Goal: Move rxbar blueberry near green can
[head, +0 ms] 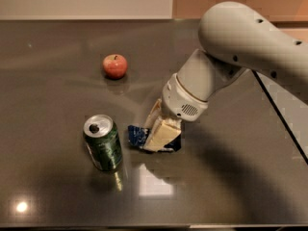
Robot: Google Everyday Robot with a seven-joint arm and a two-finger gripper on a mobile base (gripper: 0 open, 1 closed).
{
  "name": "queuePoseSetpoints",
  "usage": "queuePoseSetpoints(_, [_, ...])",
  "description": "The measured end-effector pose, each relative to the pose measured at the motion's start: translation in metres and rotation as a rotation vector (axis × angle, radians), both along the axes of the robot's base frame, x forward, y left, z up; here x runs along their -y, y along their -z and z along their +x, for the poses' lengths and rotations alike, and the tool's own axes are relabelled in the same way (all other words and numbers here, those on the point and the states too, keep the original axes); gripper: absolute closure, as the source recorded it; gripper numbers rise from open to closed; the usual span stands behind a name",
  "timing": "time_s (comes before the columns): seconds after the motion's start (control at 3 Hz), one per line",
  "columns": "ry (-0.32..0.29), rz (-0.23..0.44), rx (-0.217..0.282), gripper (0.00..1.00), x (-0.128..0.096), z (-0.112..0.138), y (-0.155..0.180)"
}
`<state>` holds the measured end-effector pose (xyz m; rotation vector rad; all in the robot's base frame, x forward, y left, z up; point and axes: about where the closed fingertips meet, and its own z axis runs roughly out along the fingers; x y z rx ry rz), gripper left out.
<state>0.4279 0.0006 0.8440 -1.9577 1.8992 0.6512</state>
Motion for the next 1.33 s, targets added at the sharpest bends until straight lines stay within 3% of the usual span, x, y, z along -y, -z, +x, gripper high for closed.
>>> queuePoseSetpoints(1.0, [-0.03,-0.013,-0.009,0.13,-0.0117,-0.0109,0.0051])
queuePoseSetpoints(1.33, [-0.032,-0.014,-0.007,0.0,-0.0126,-0.0119,0.0044])
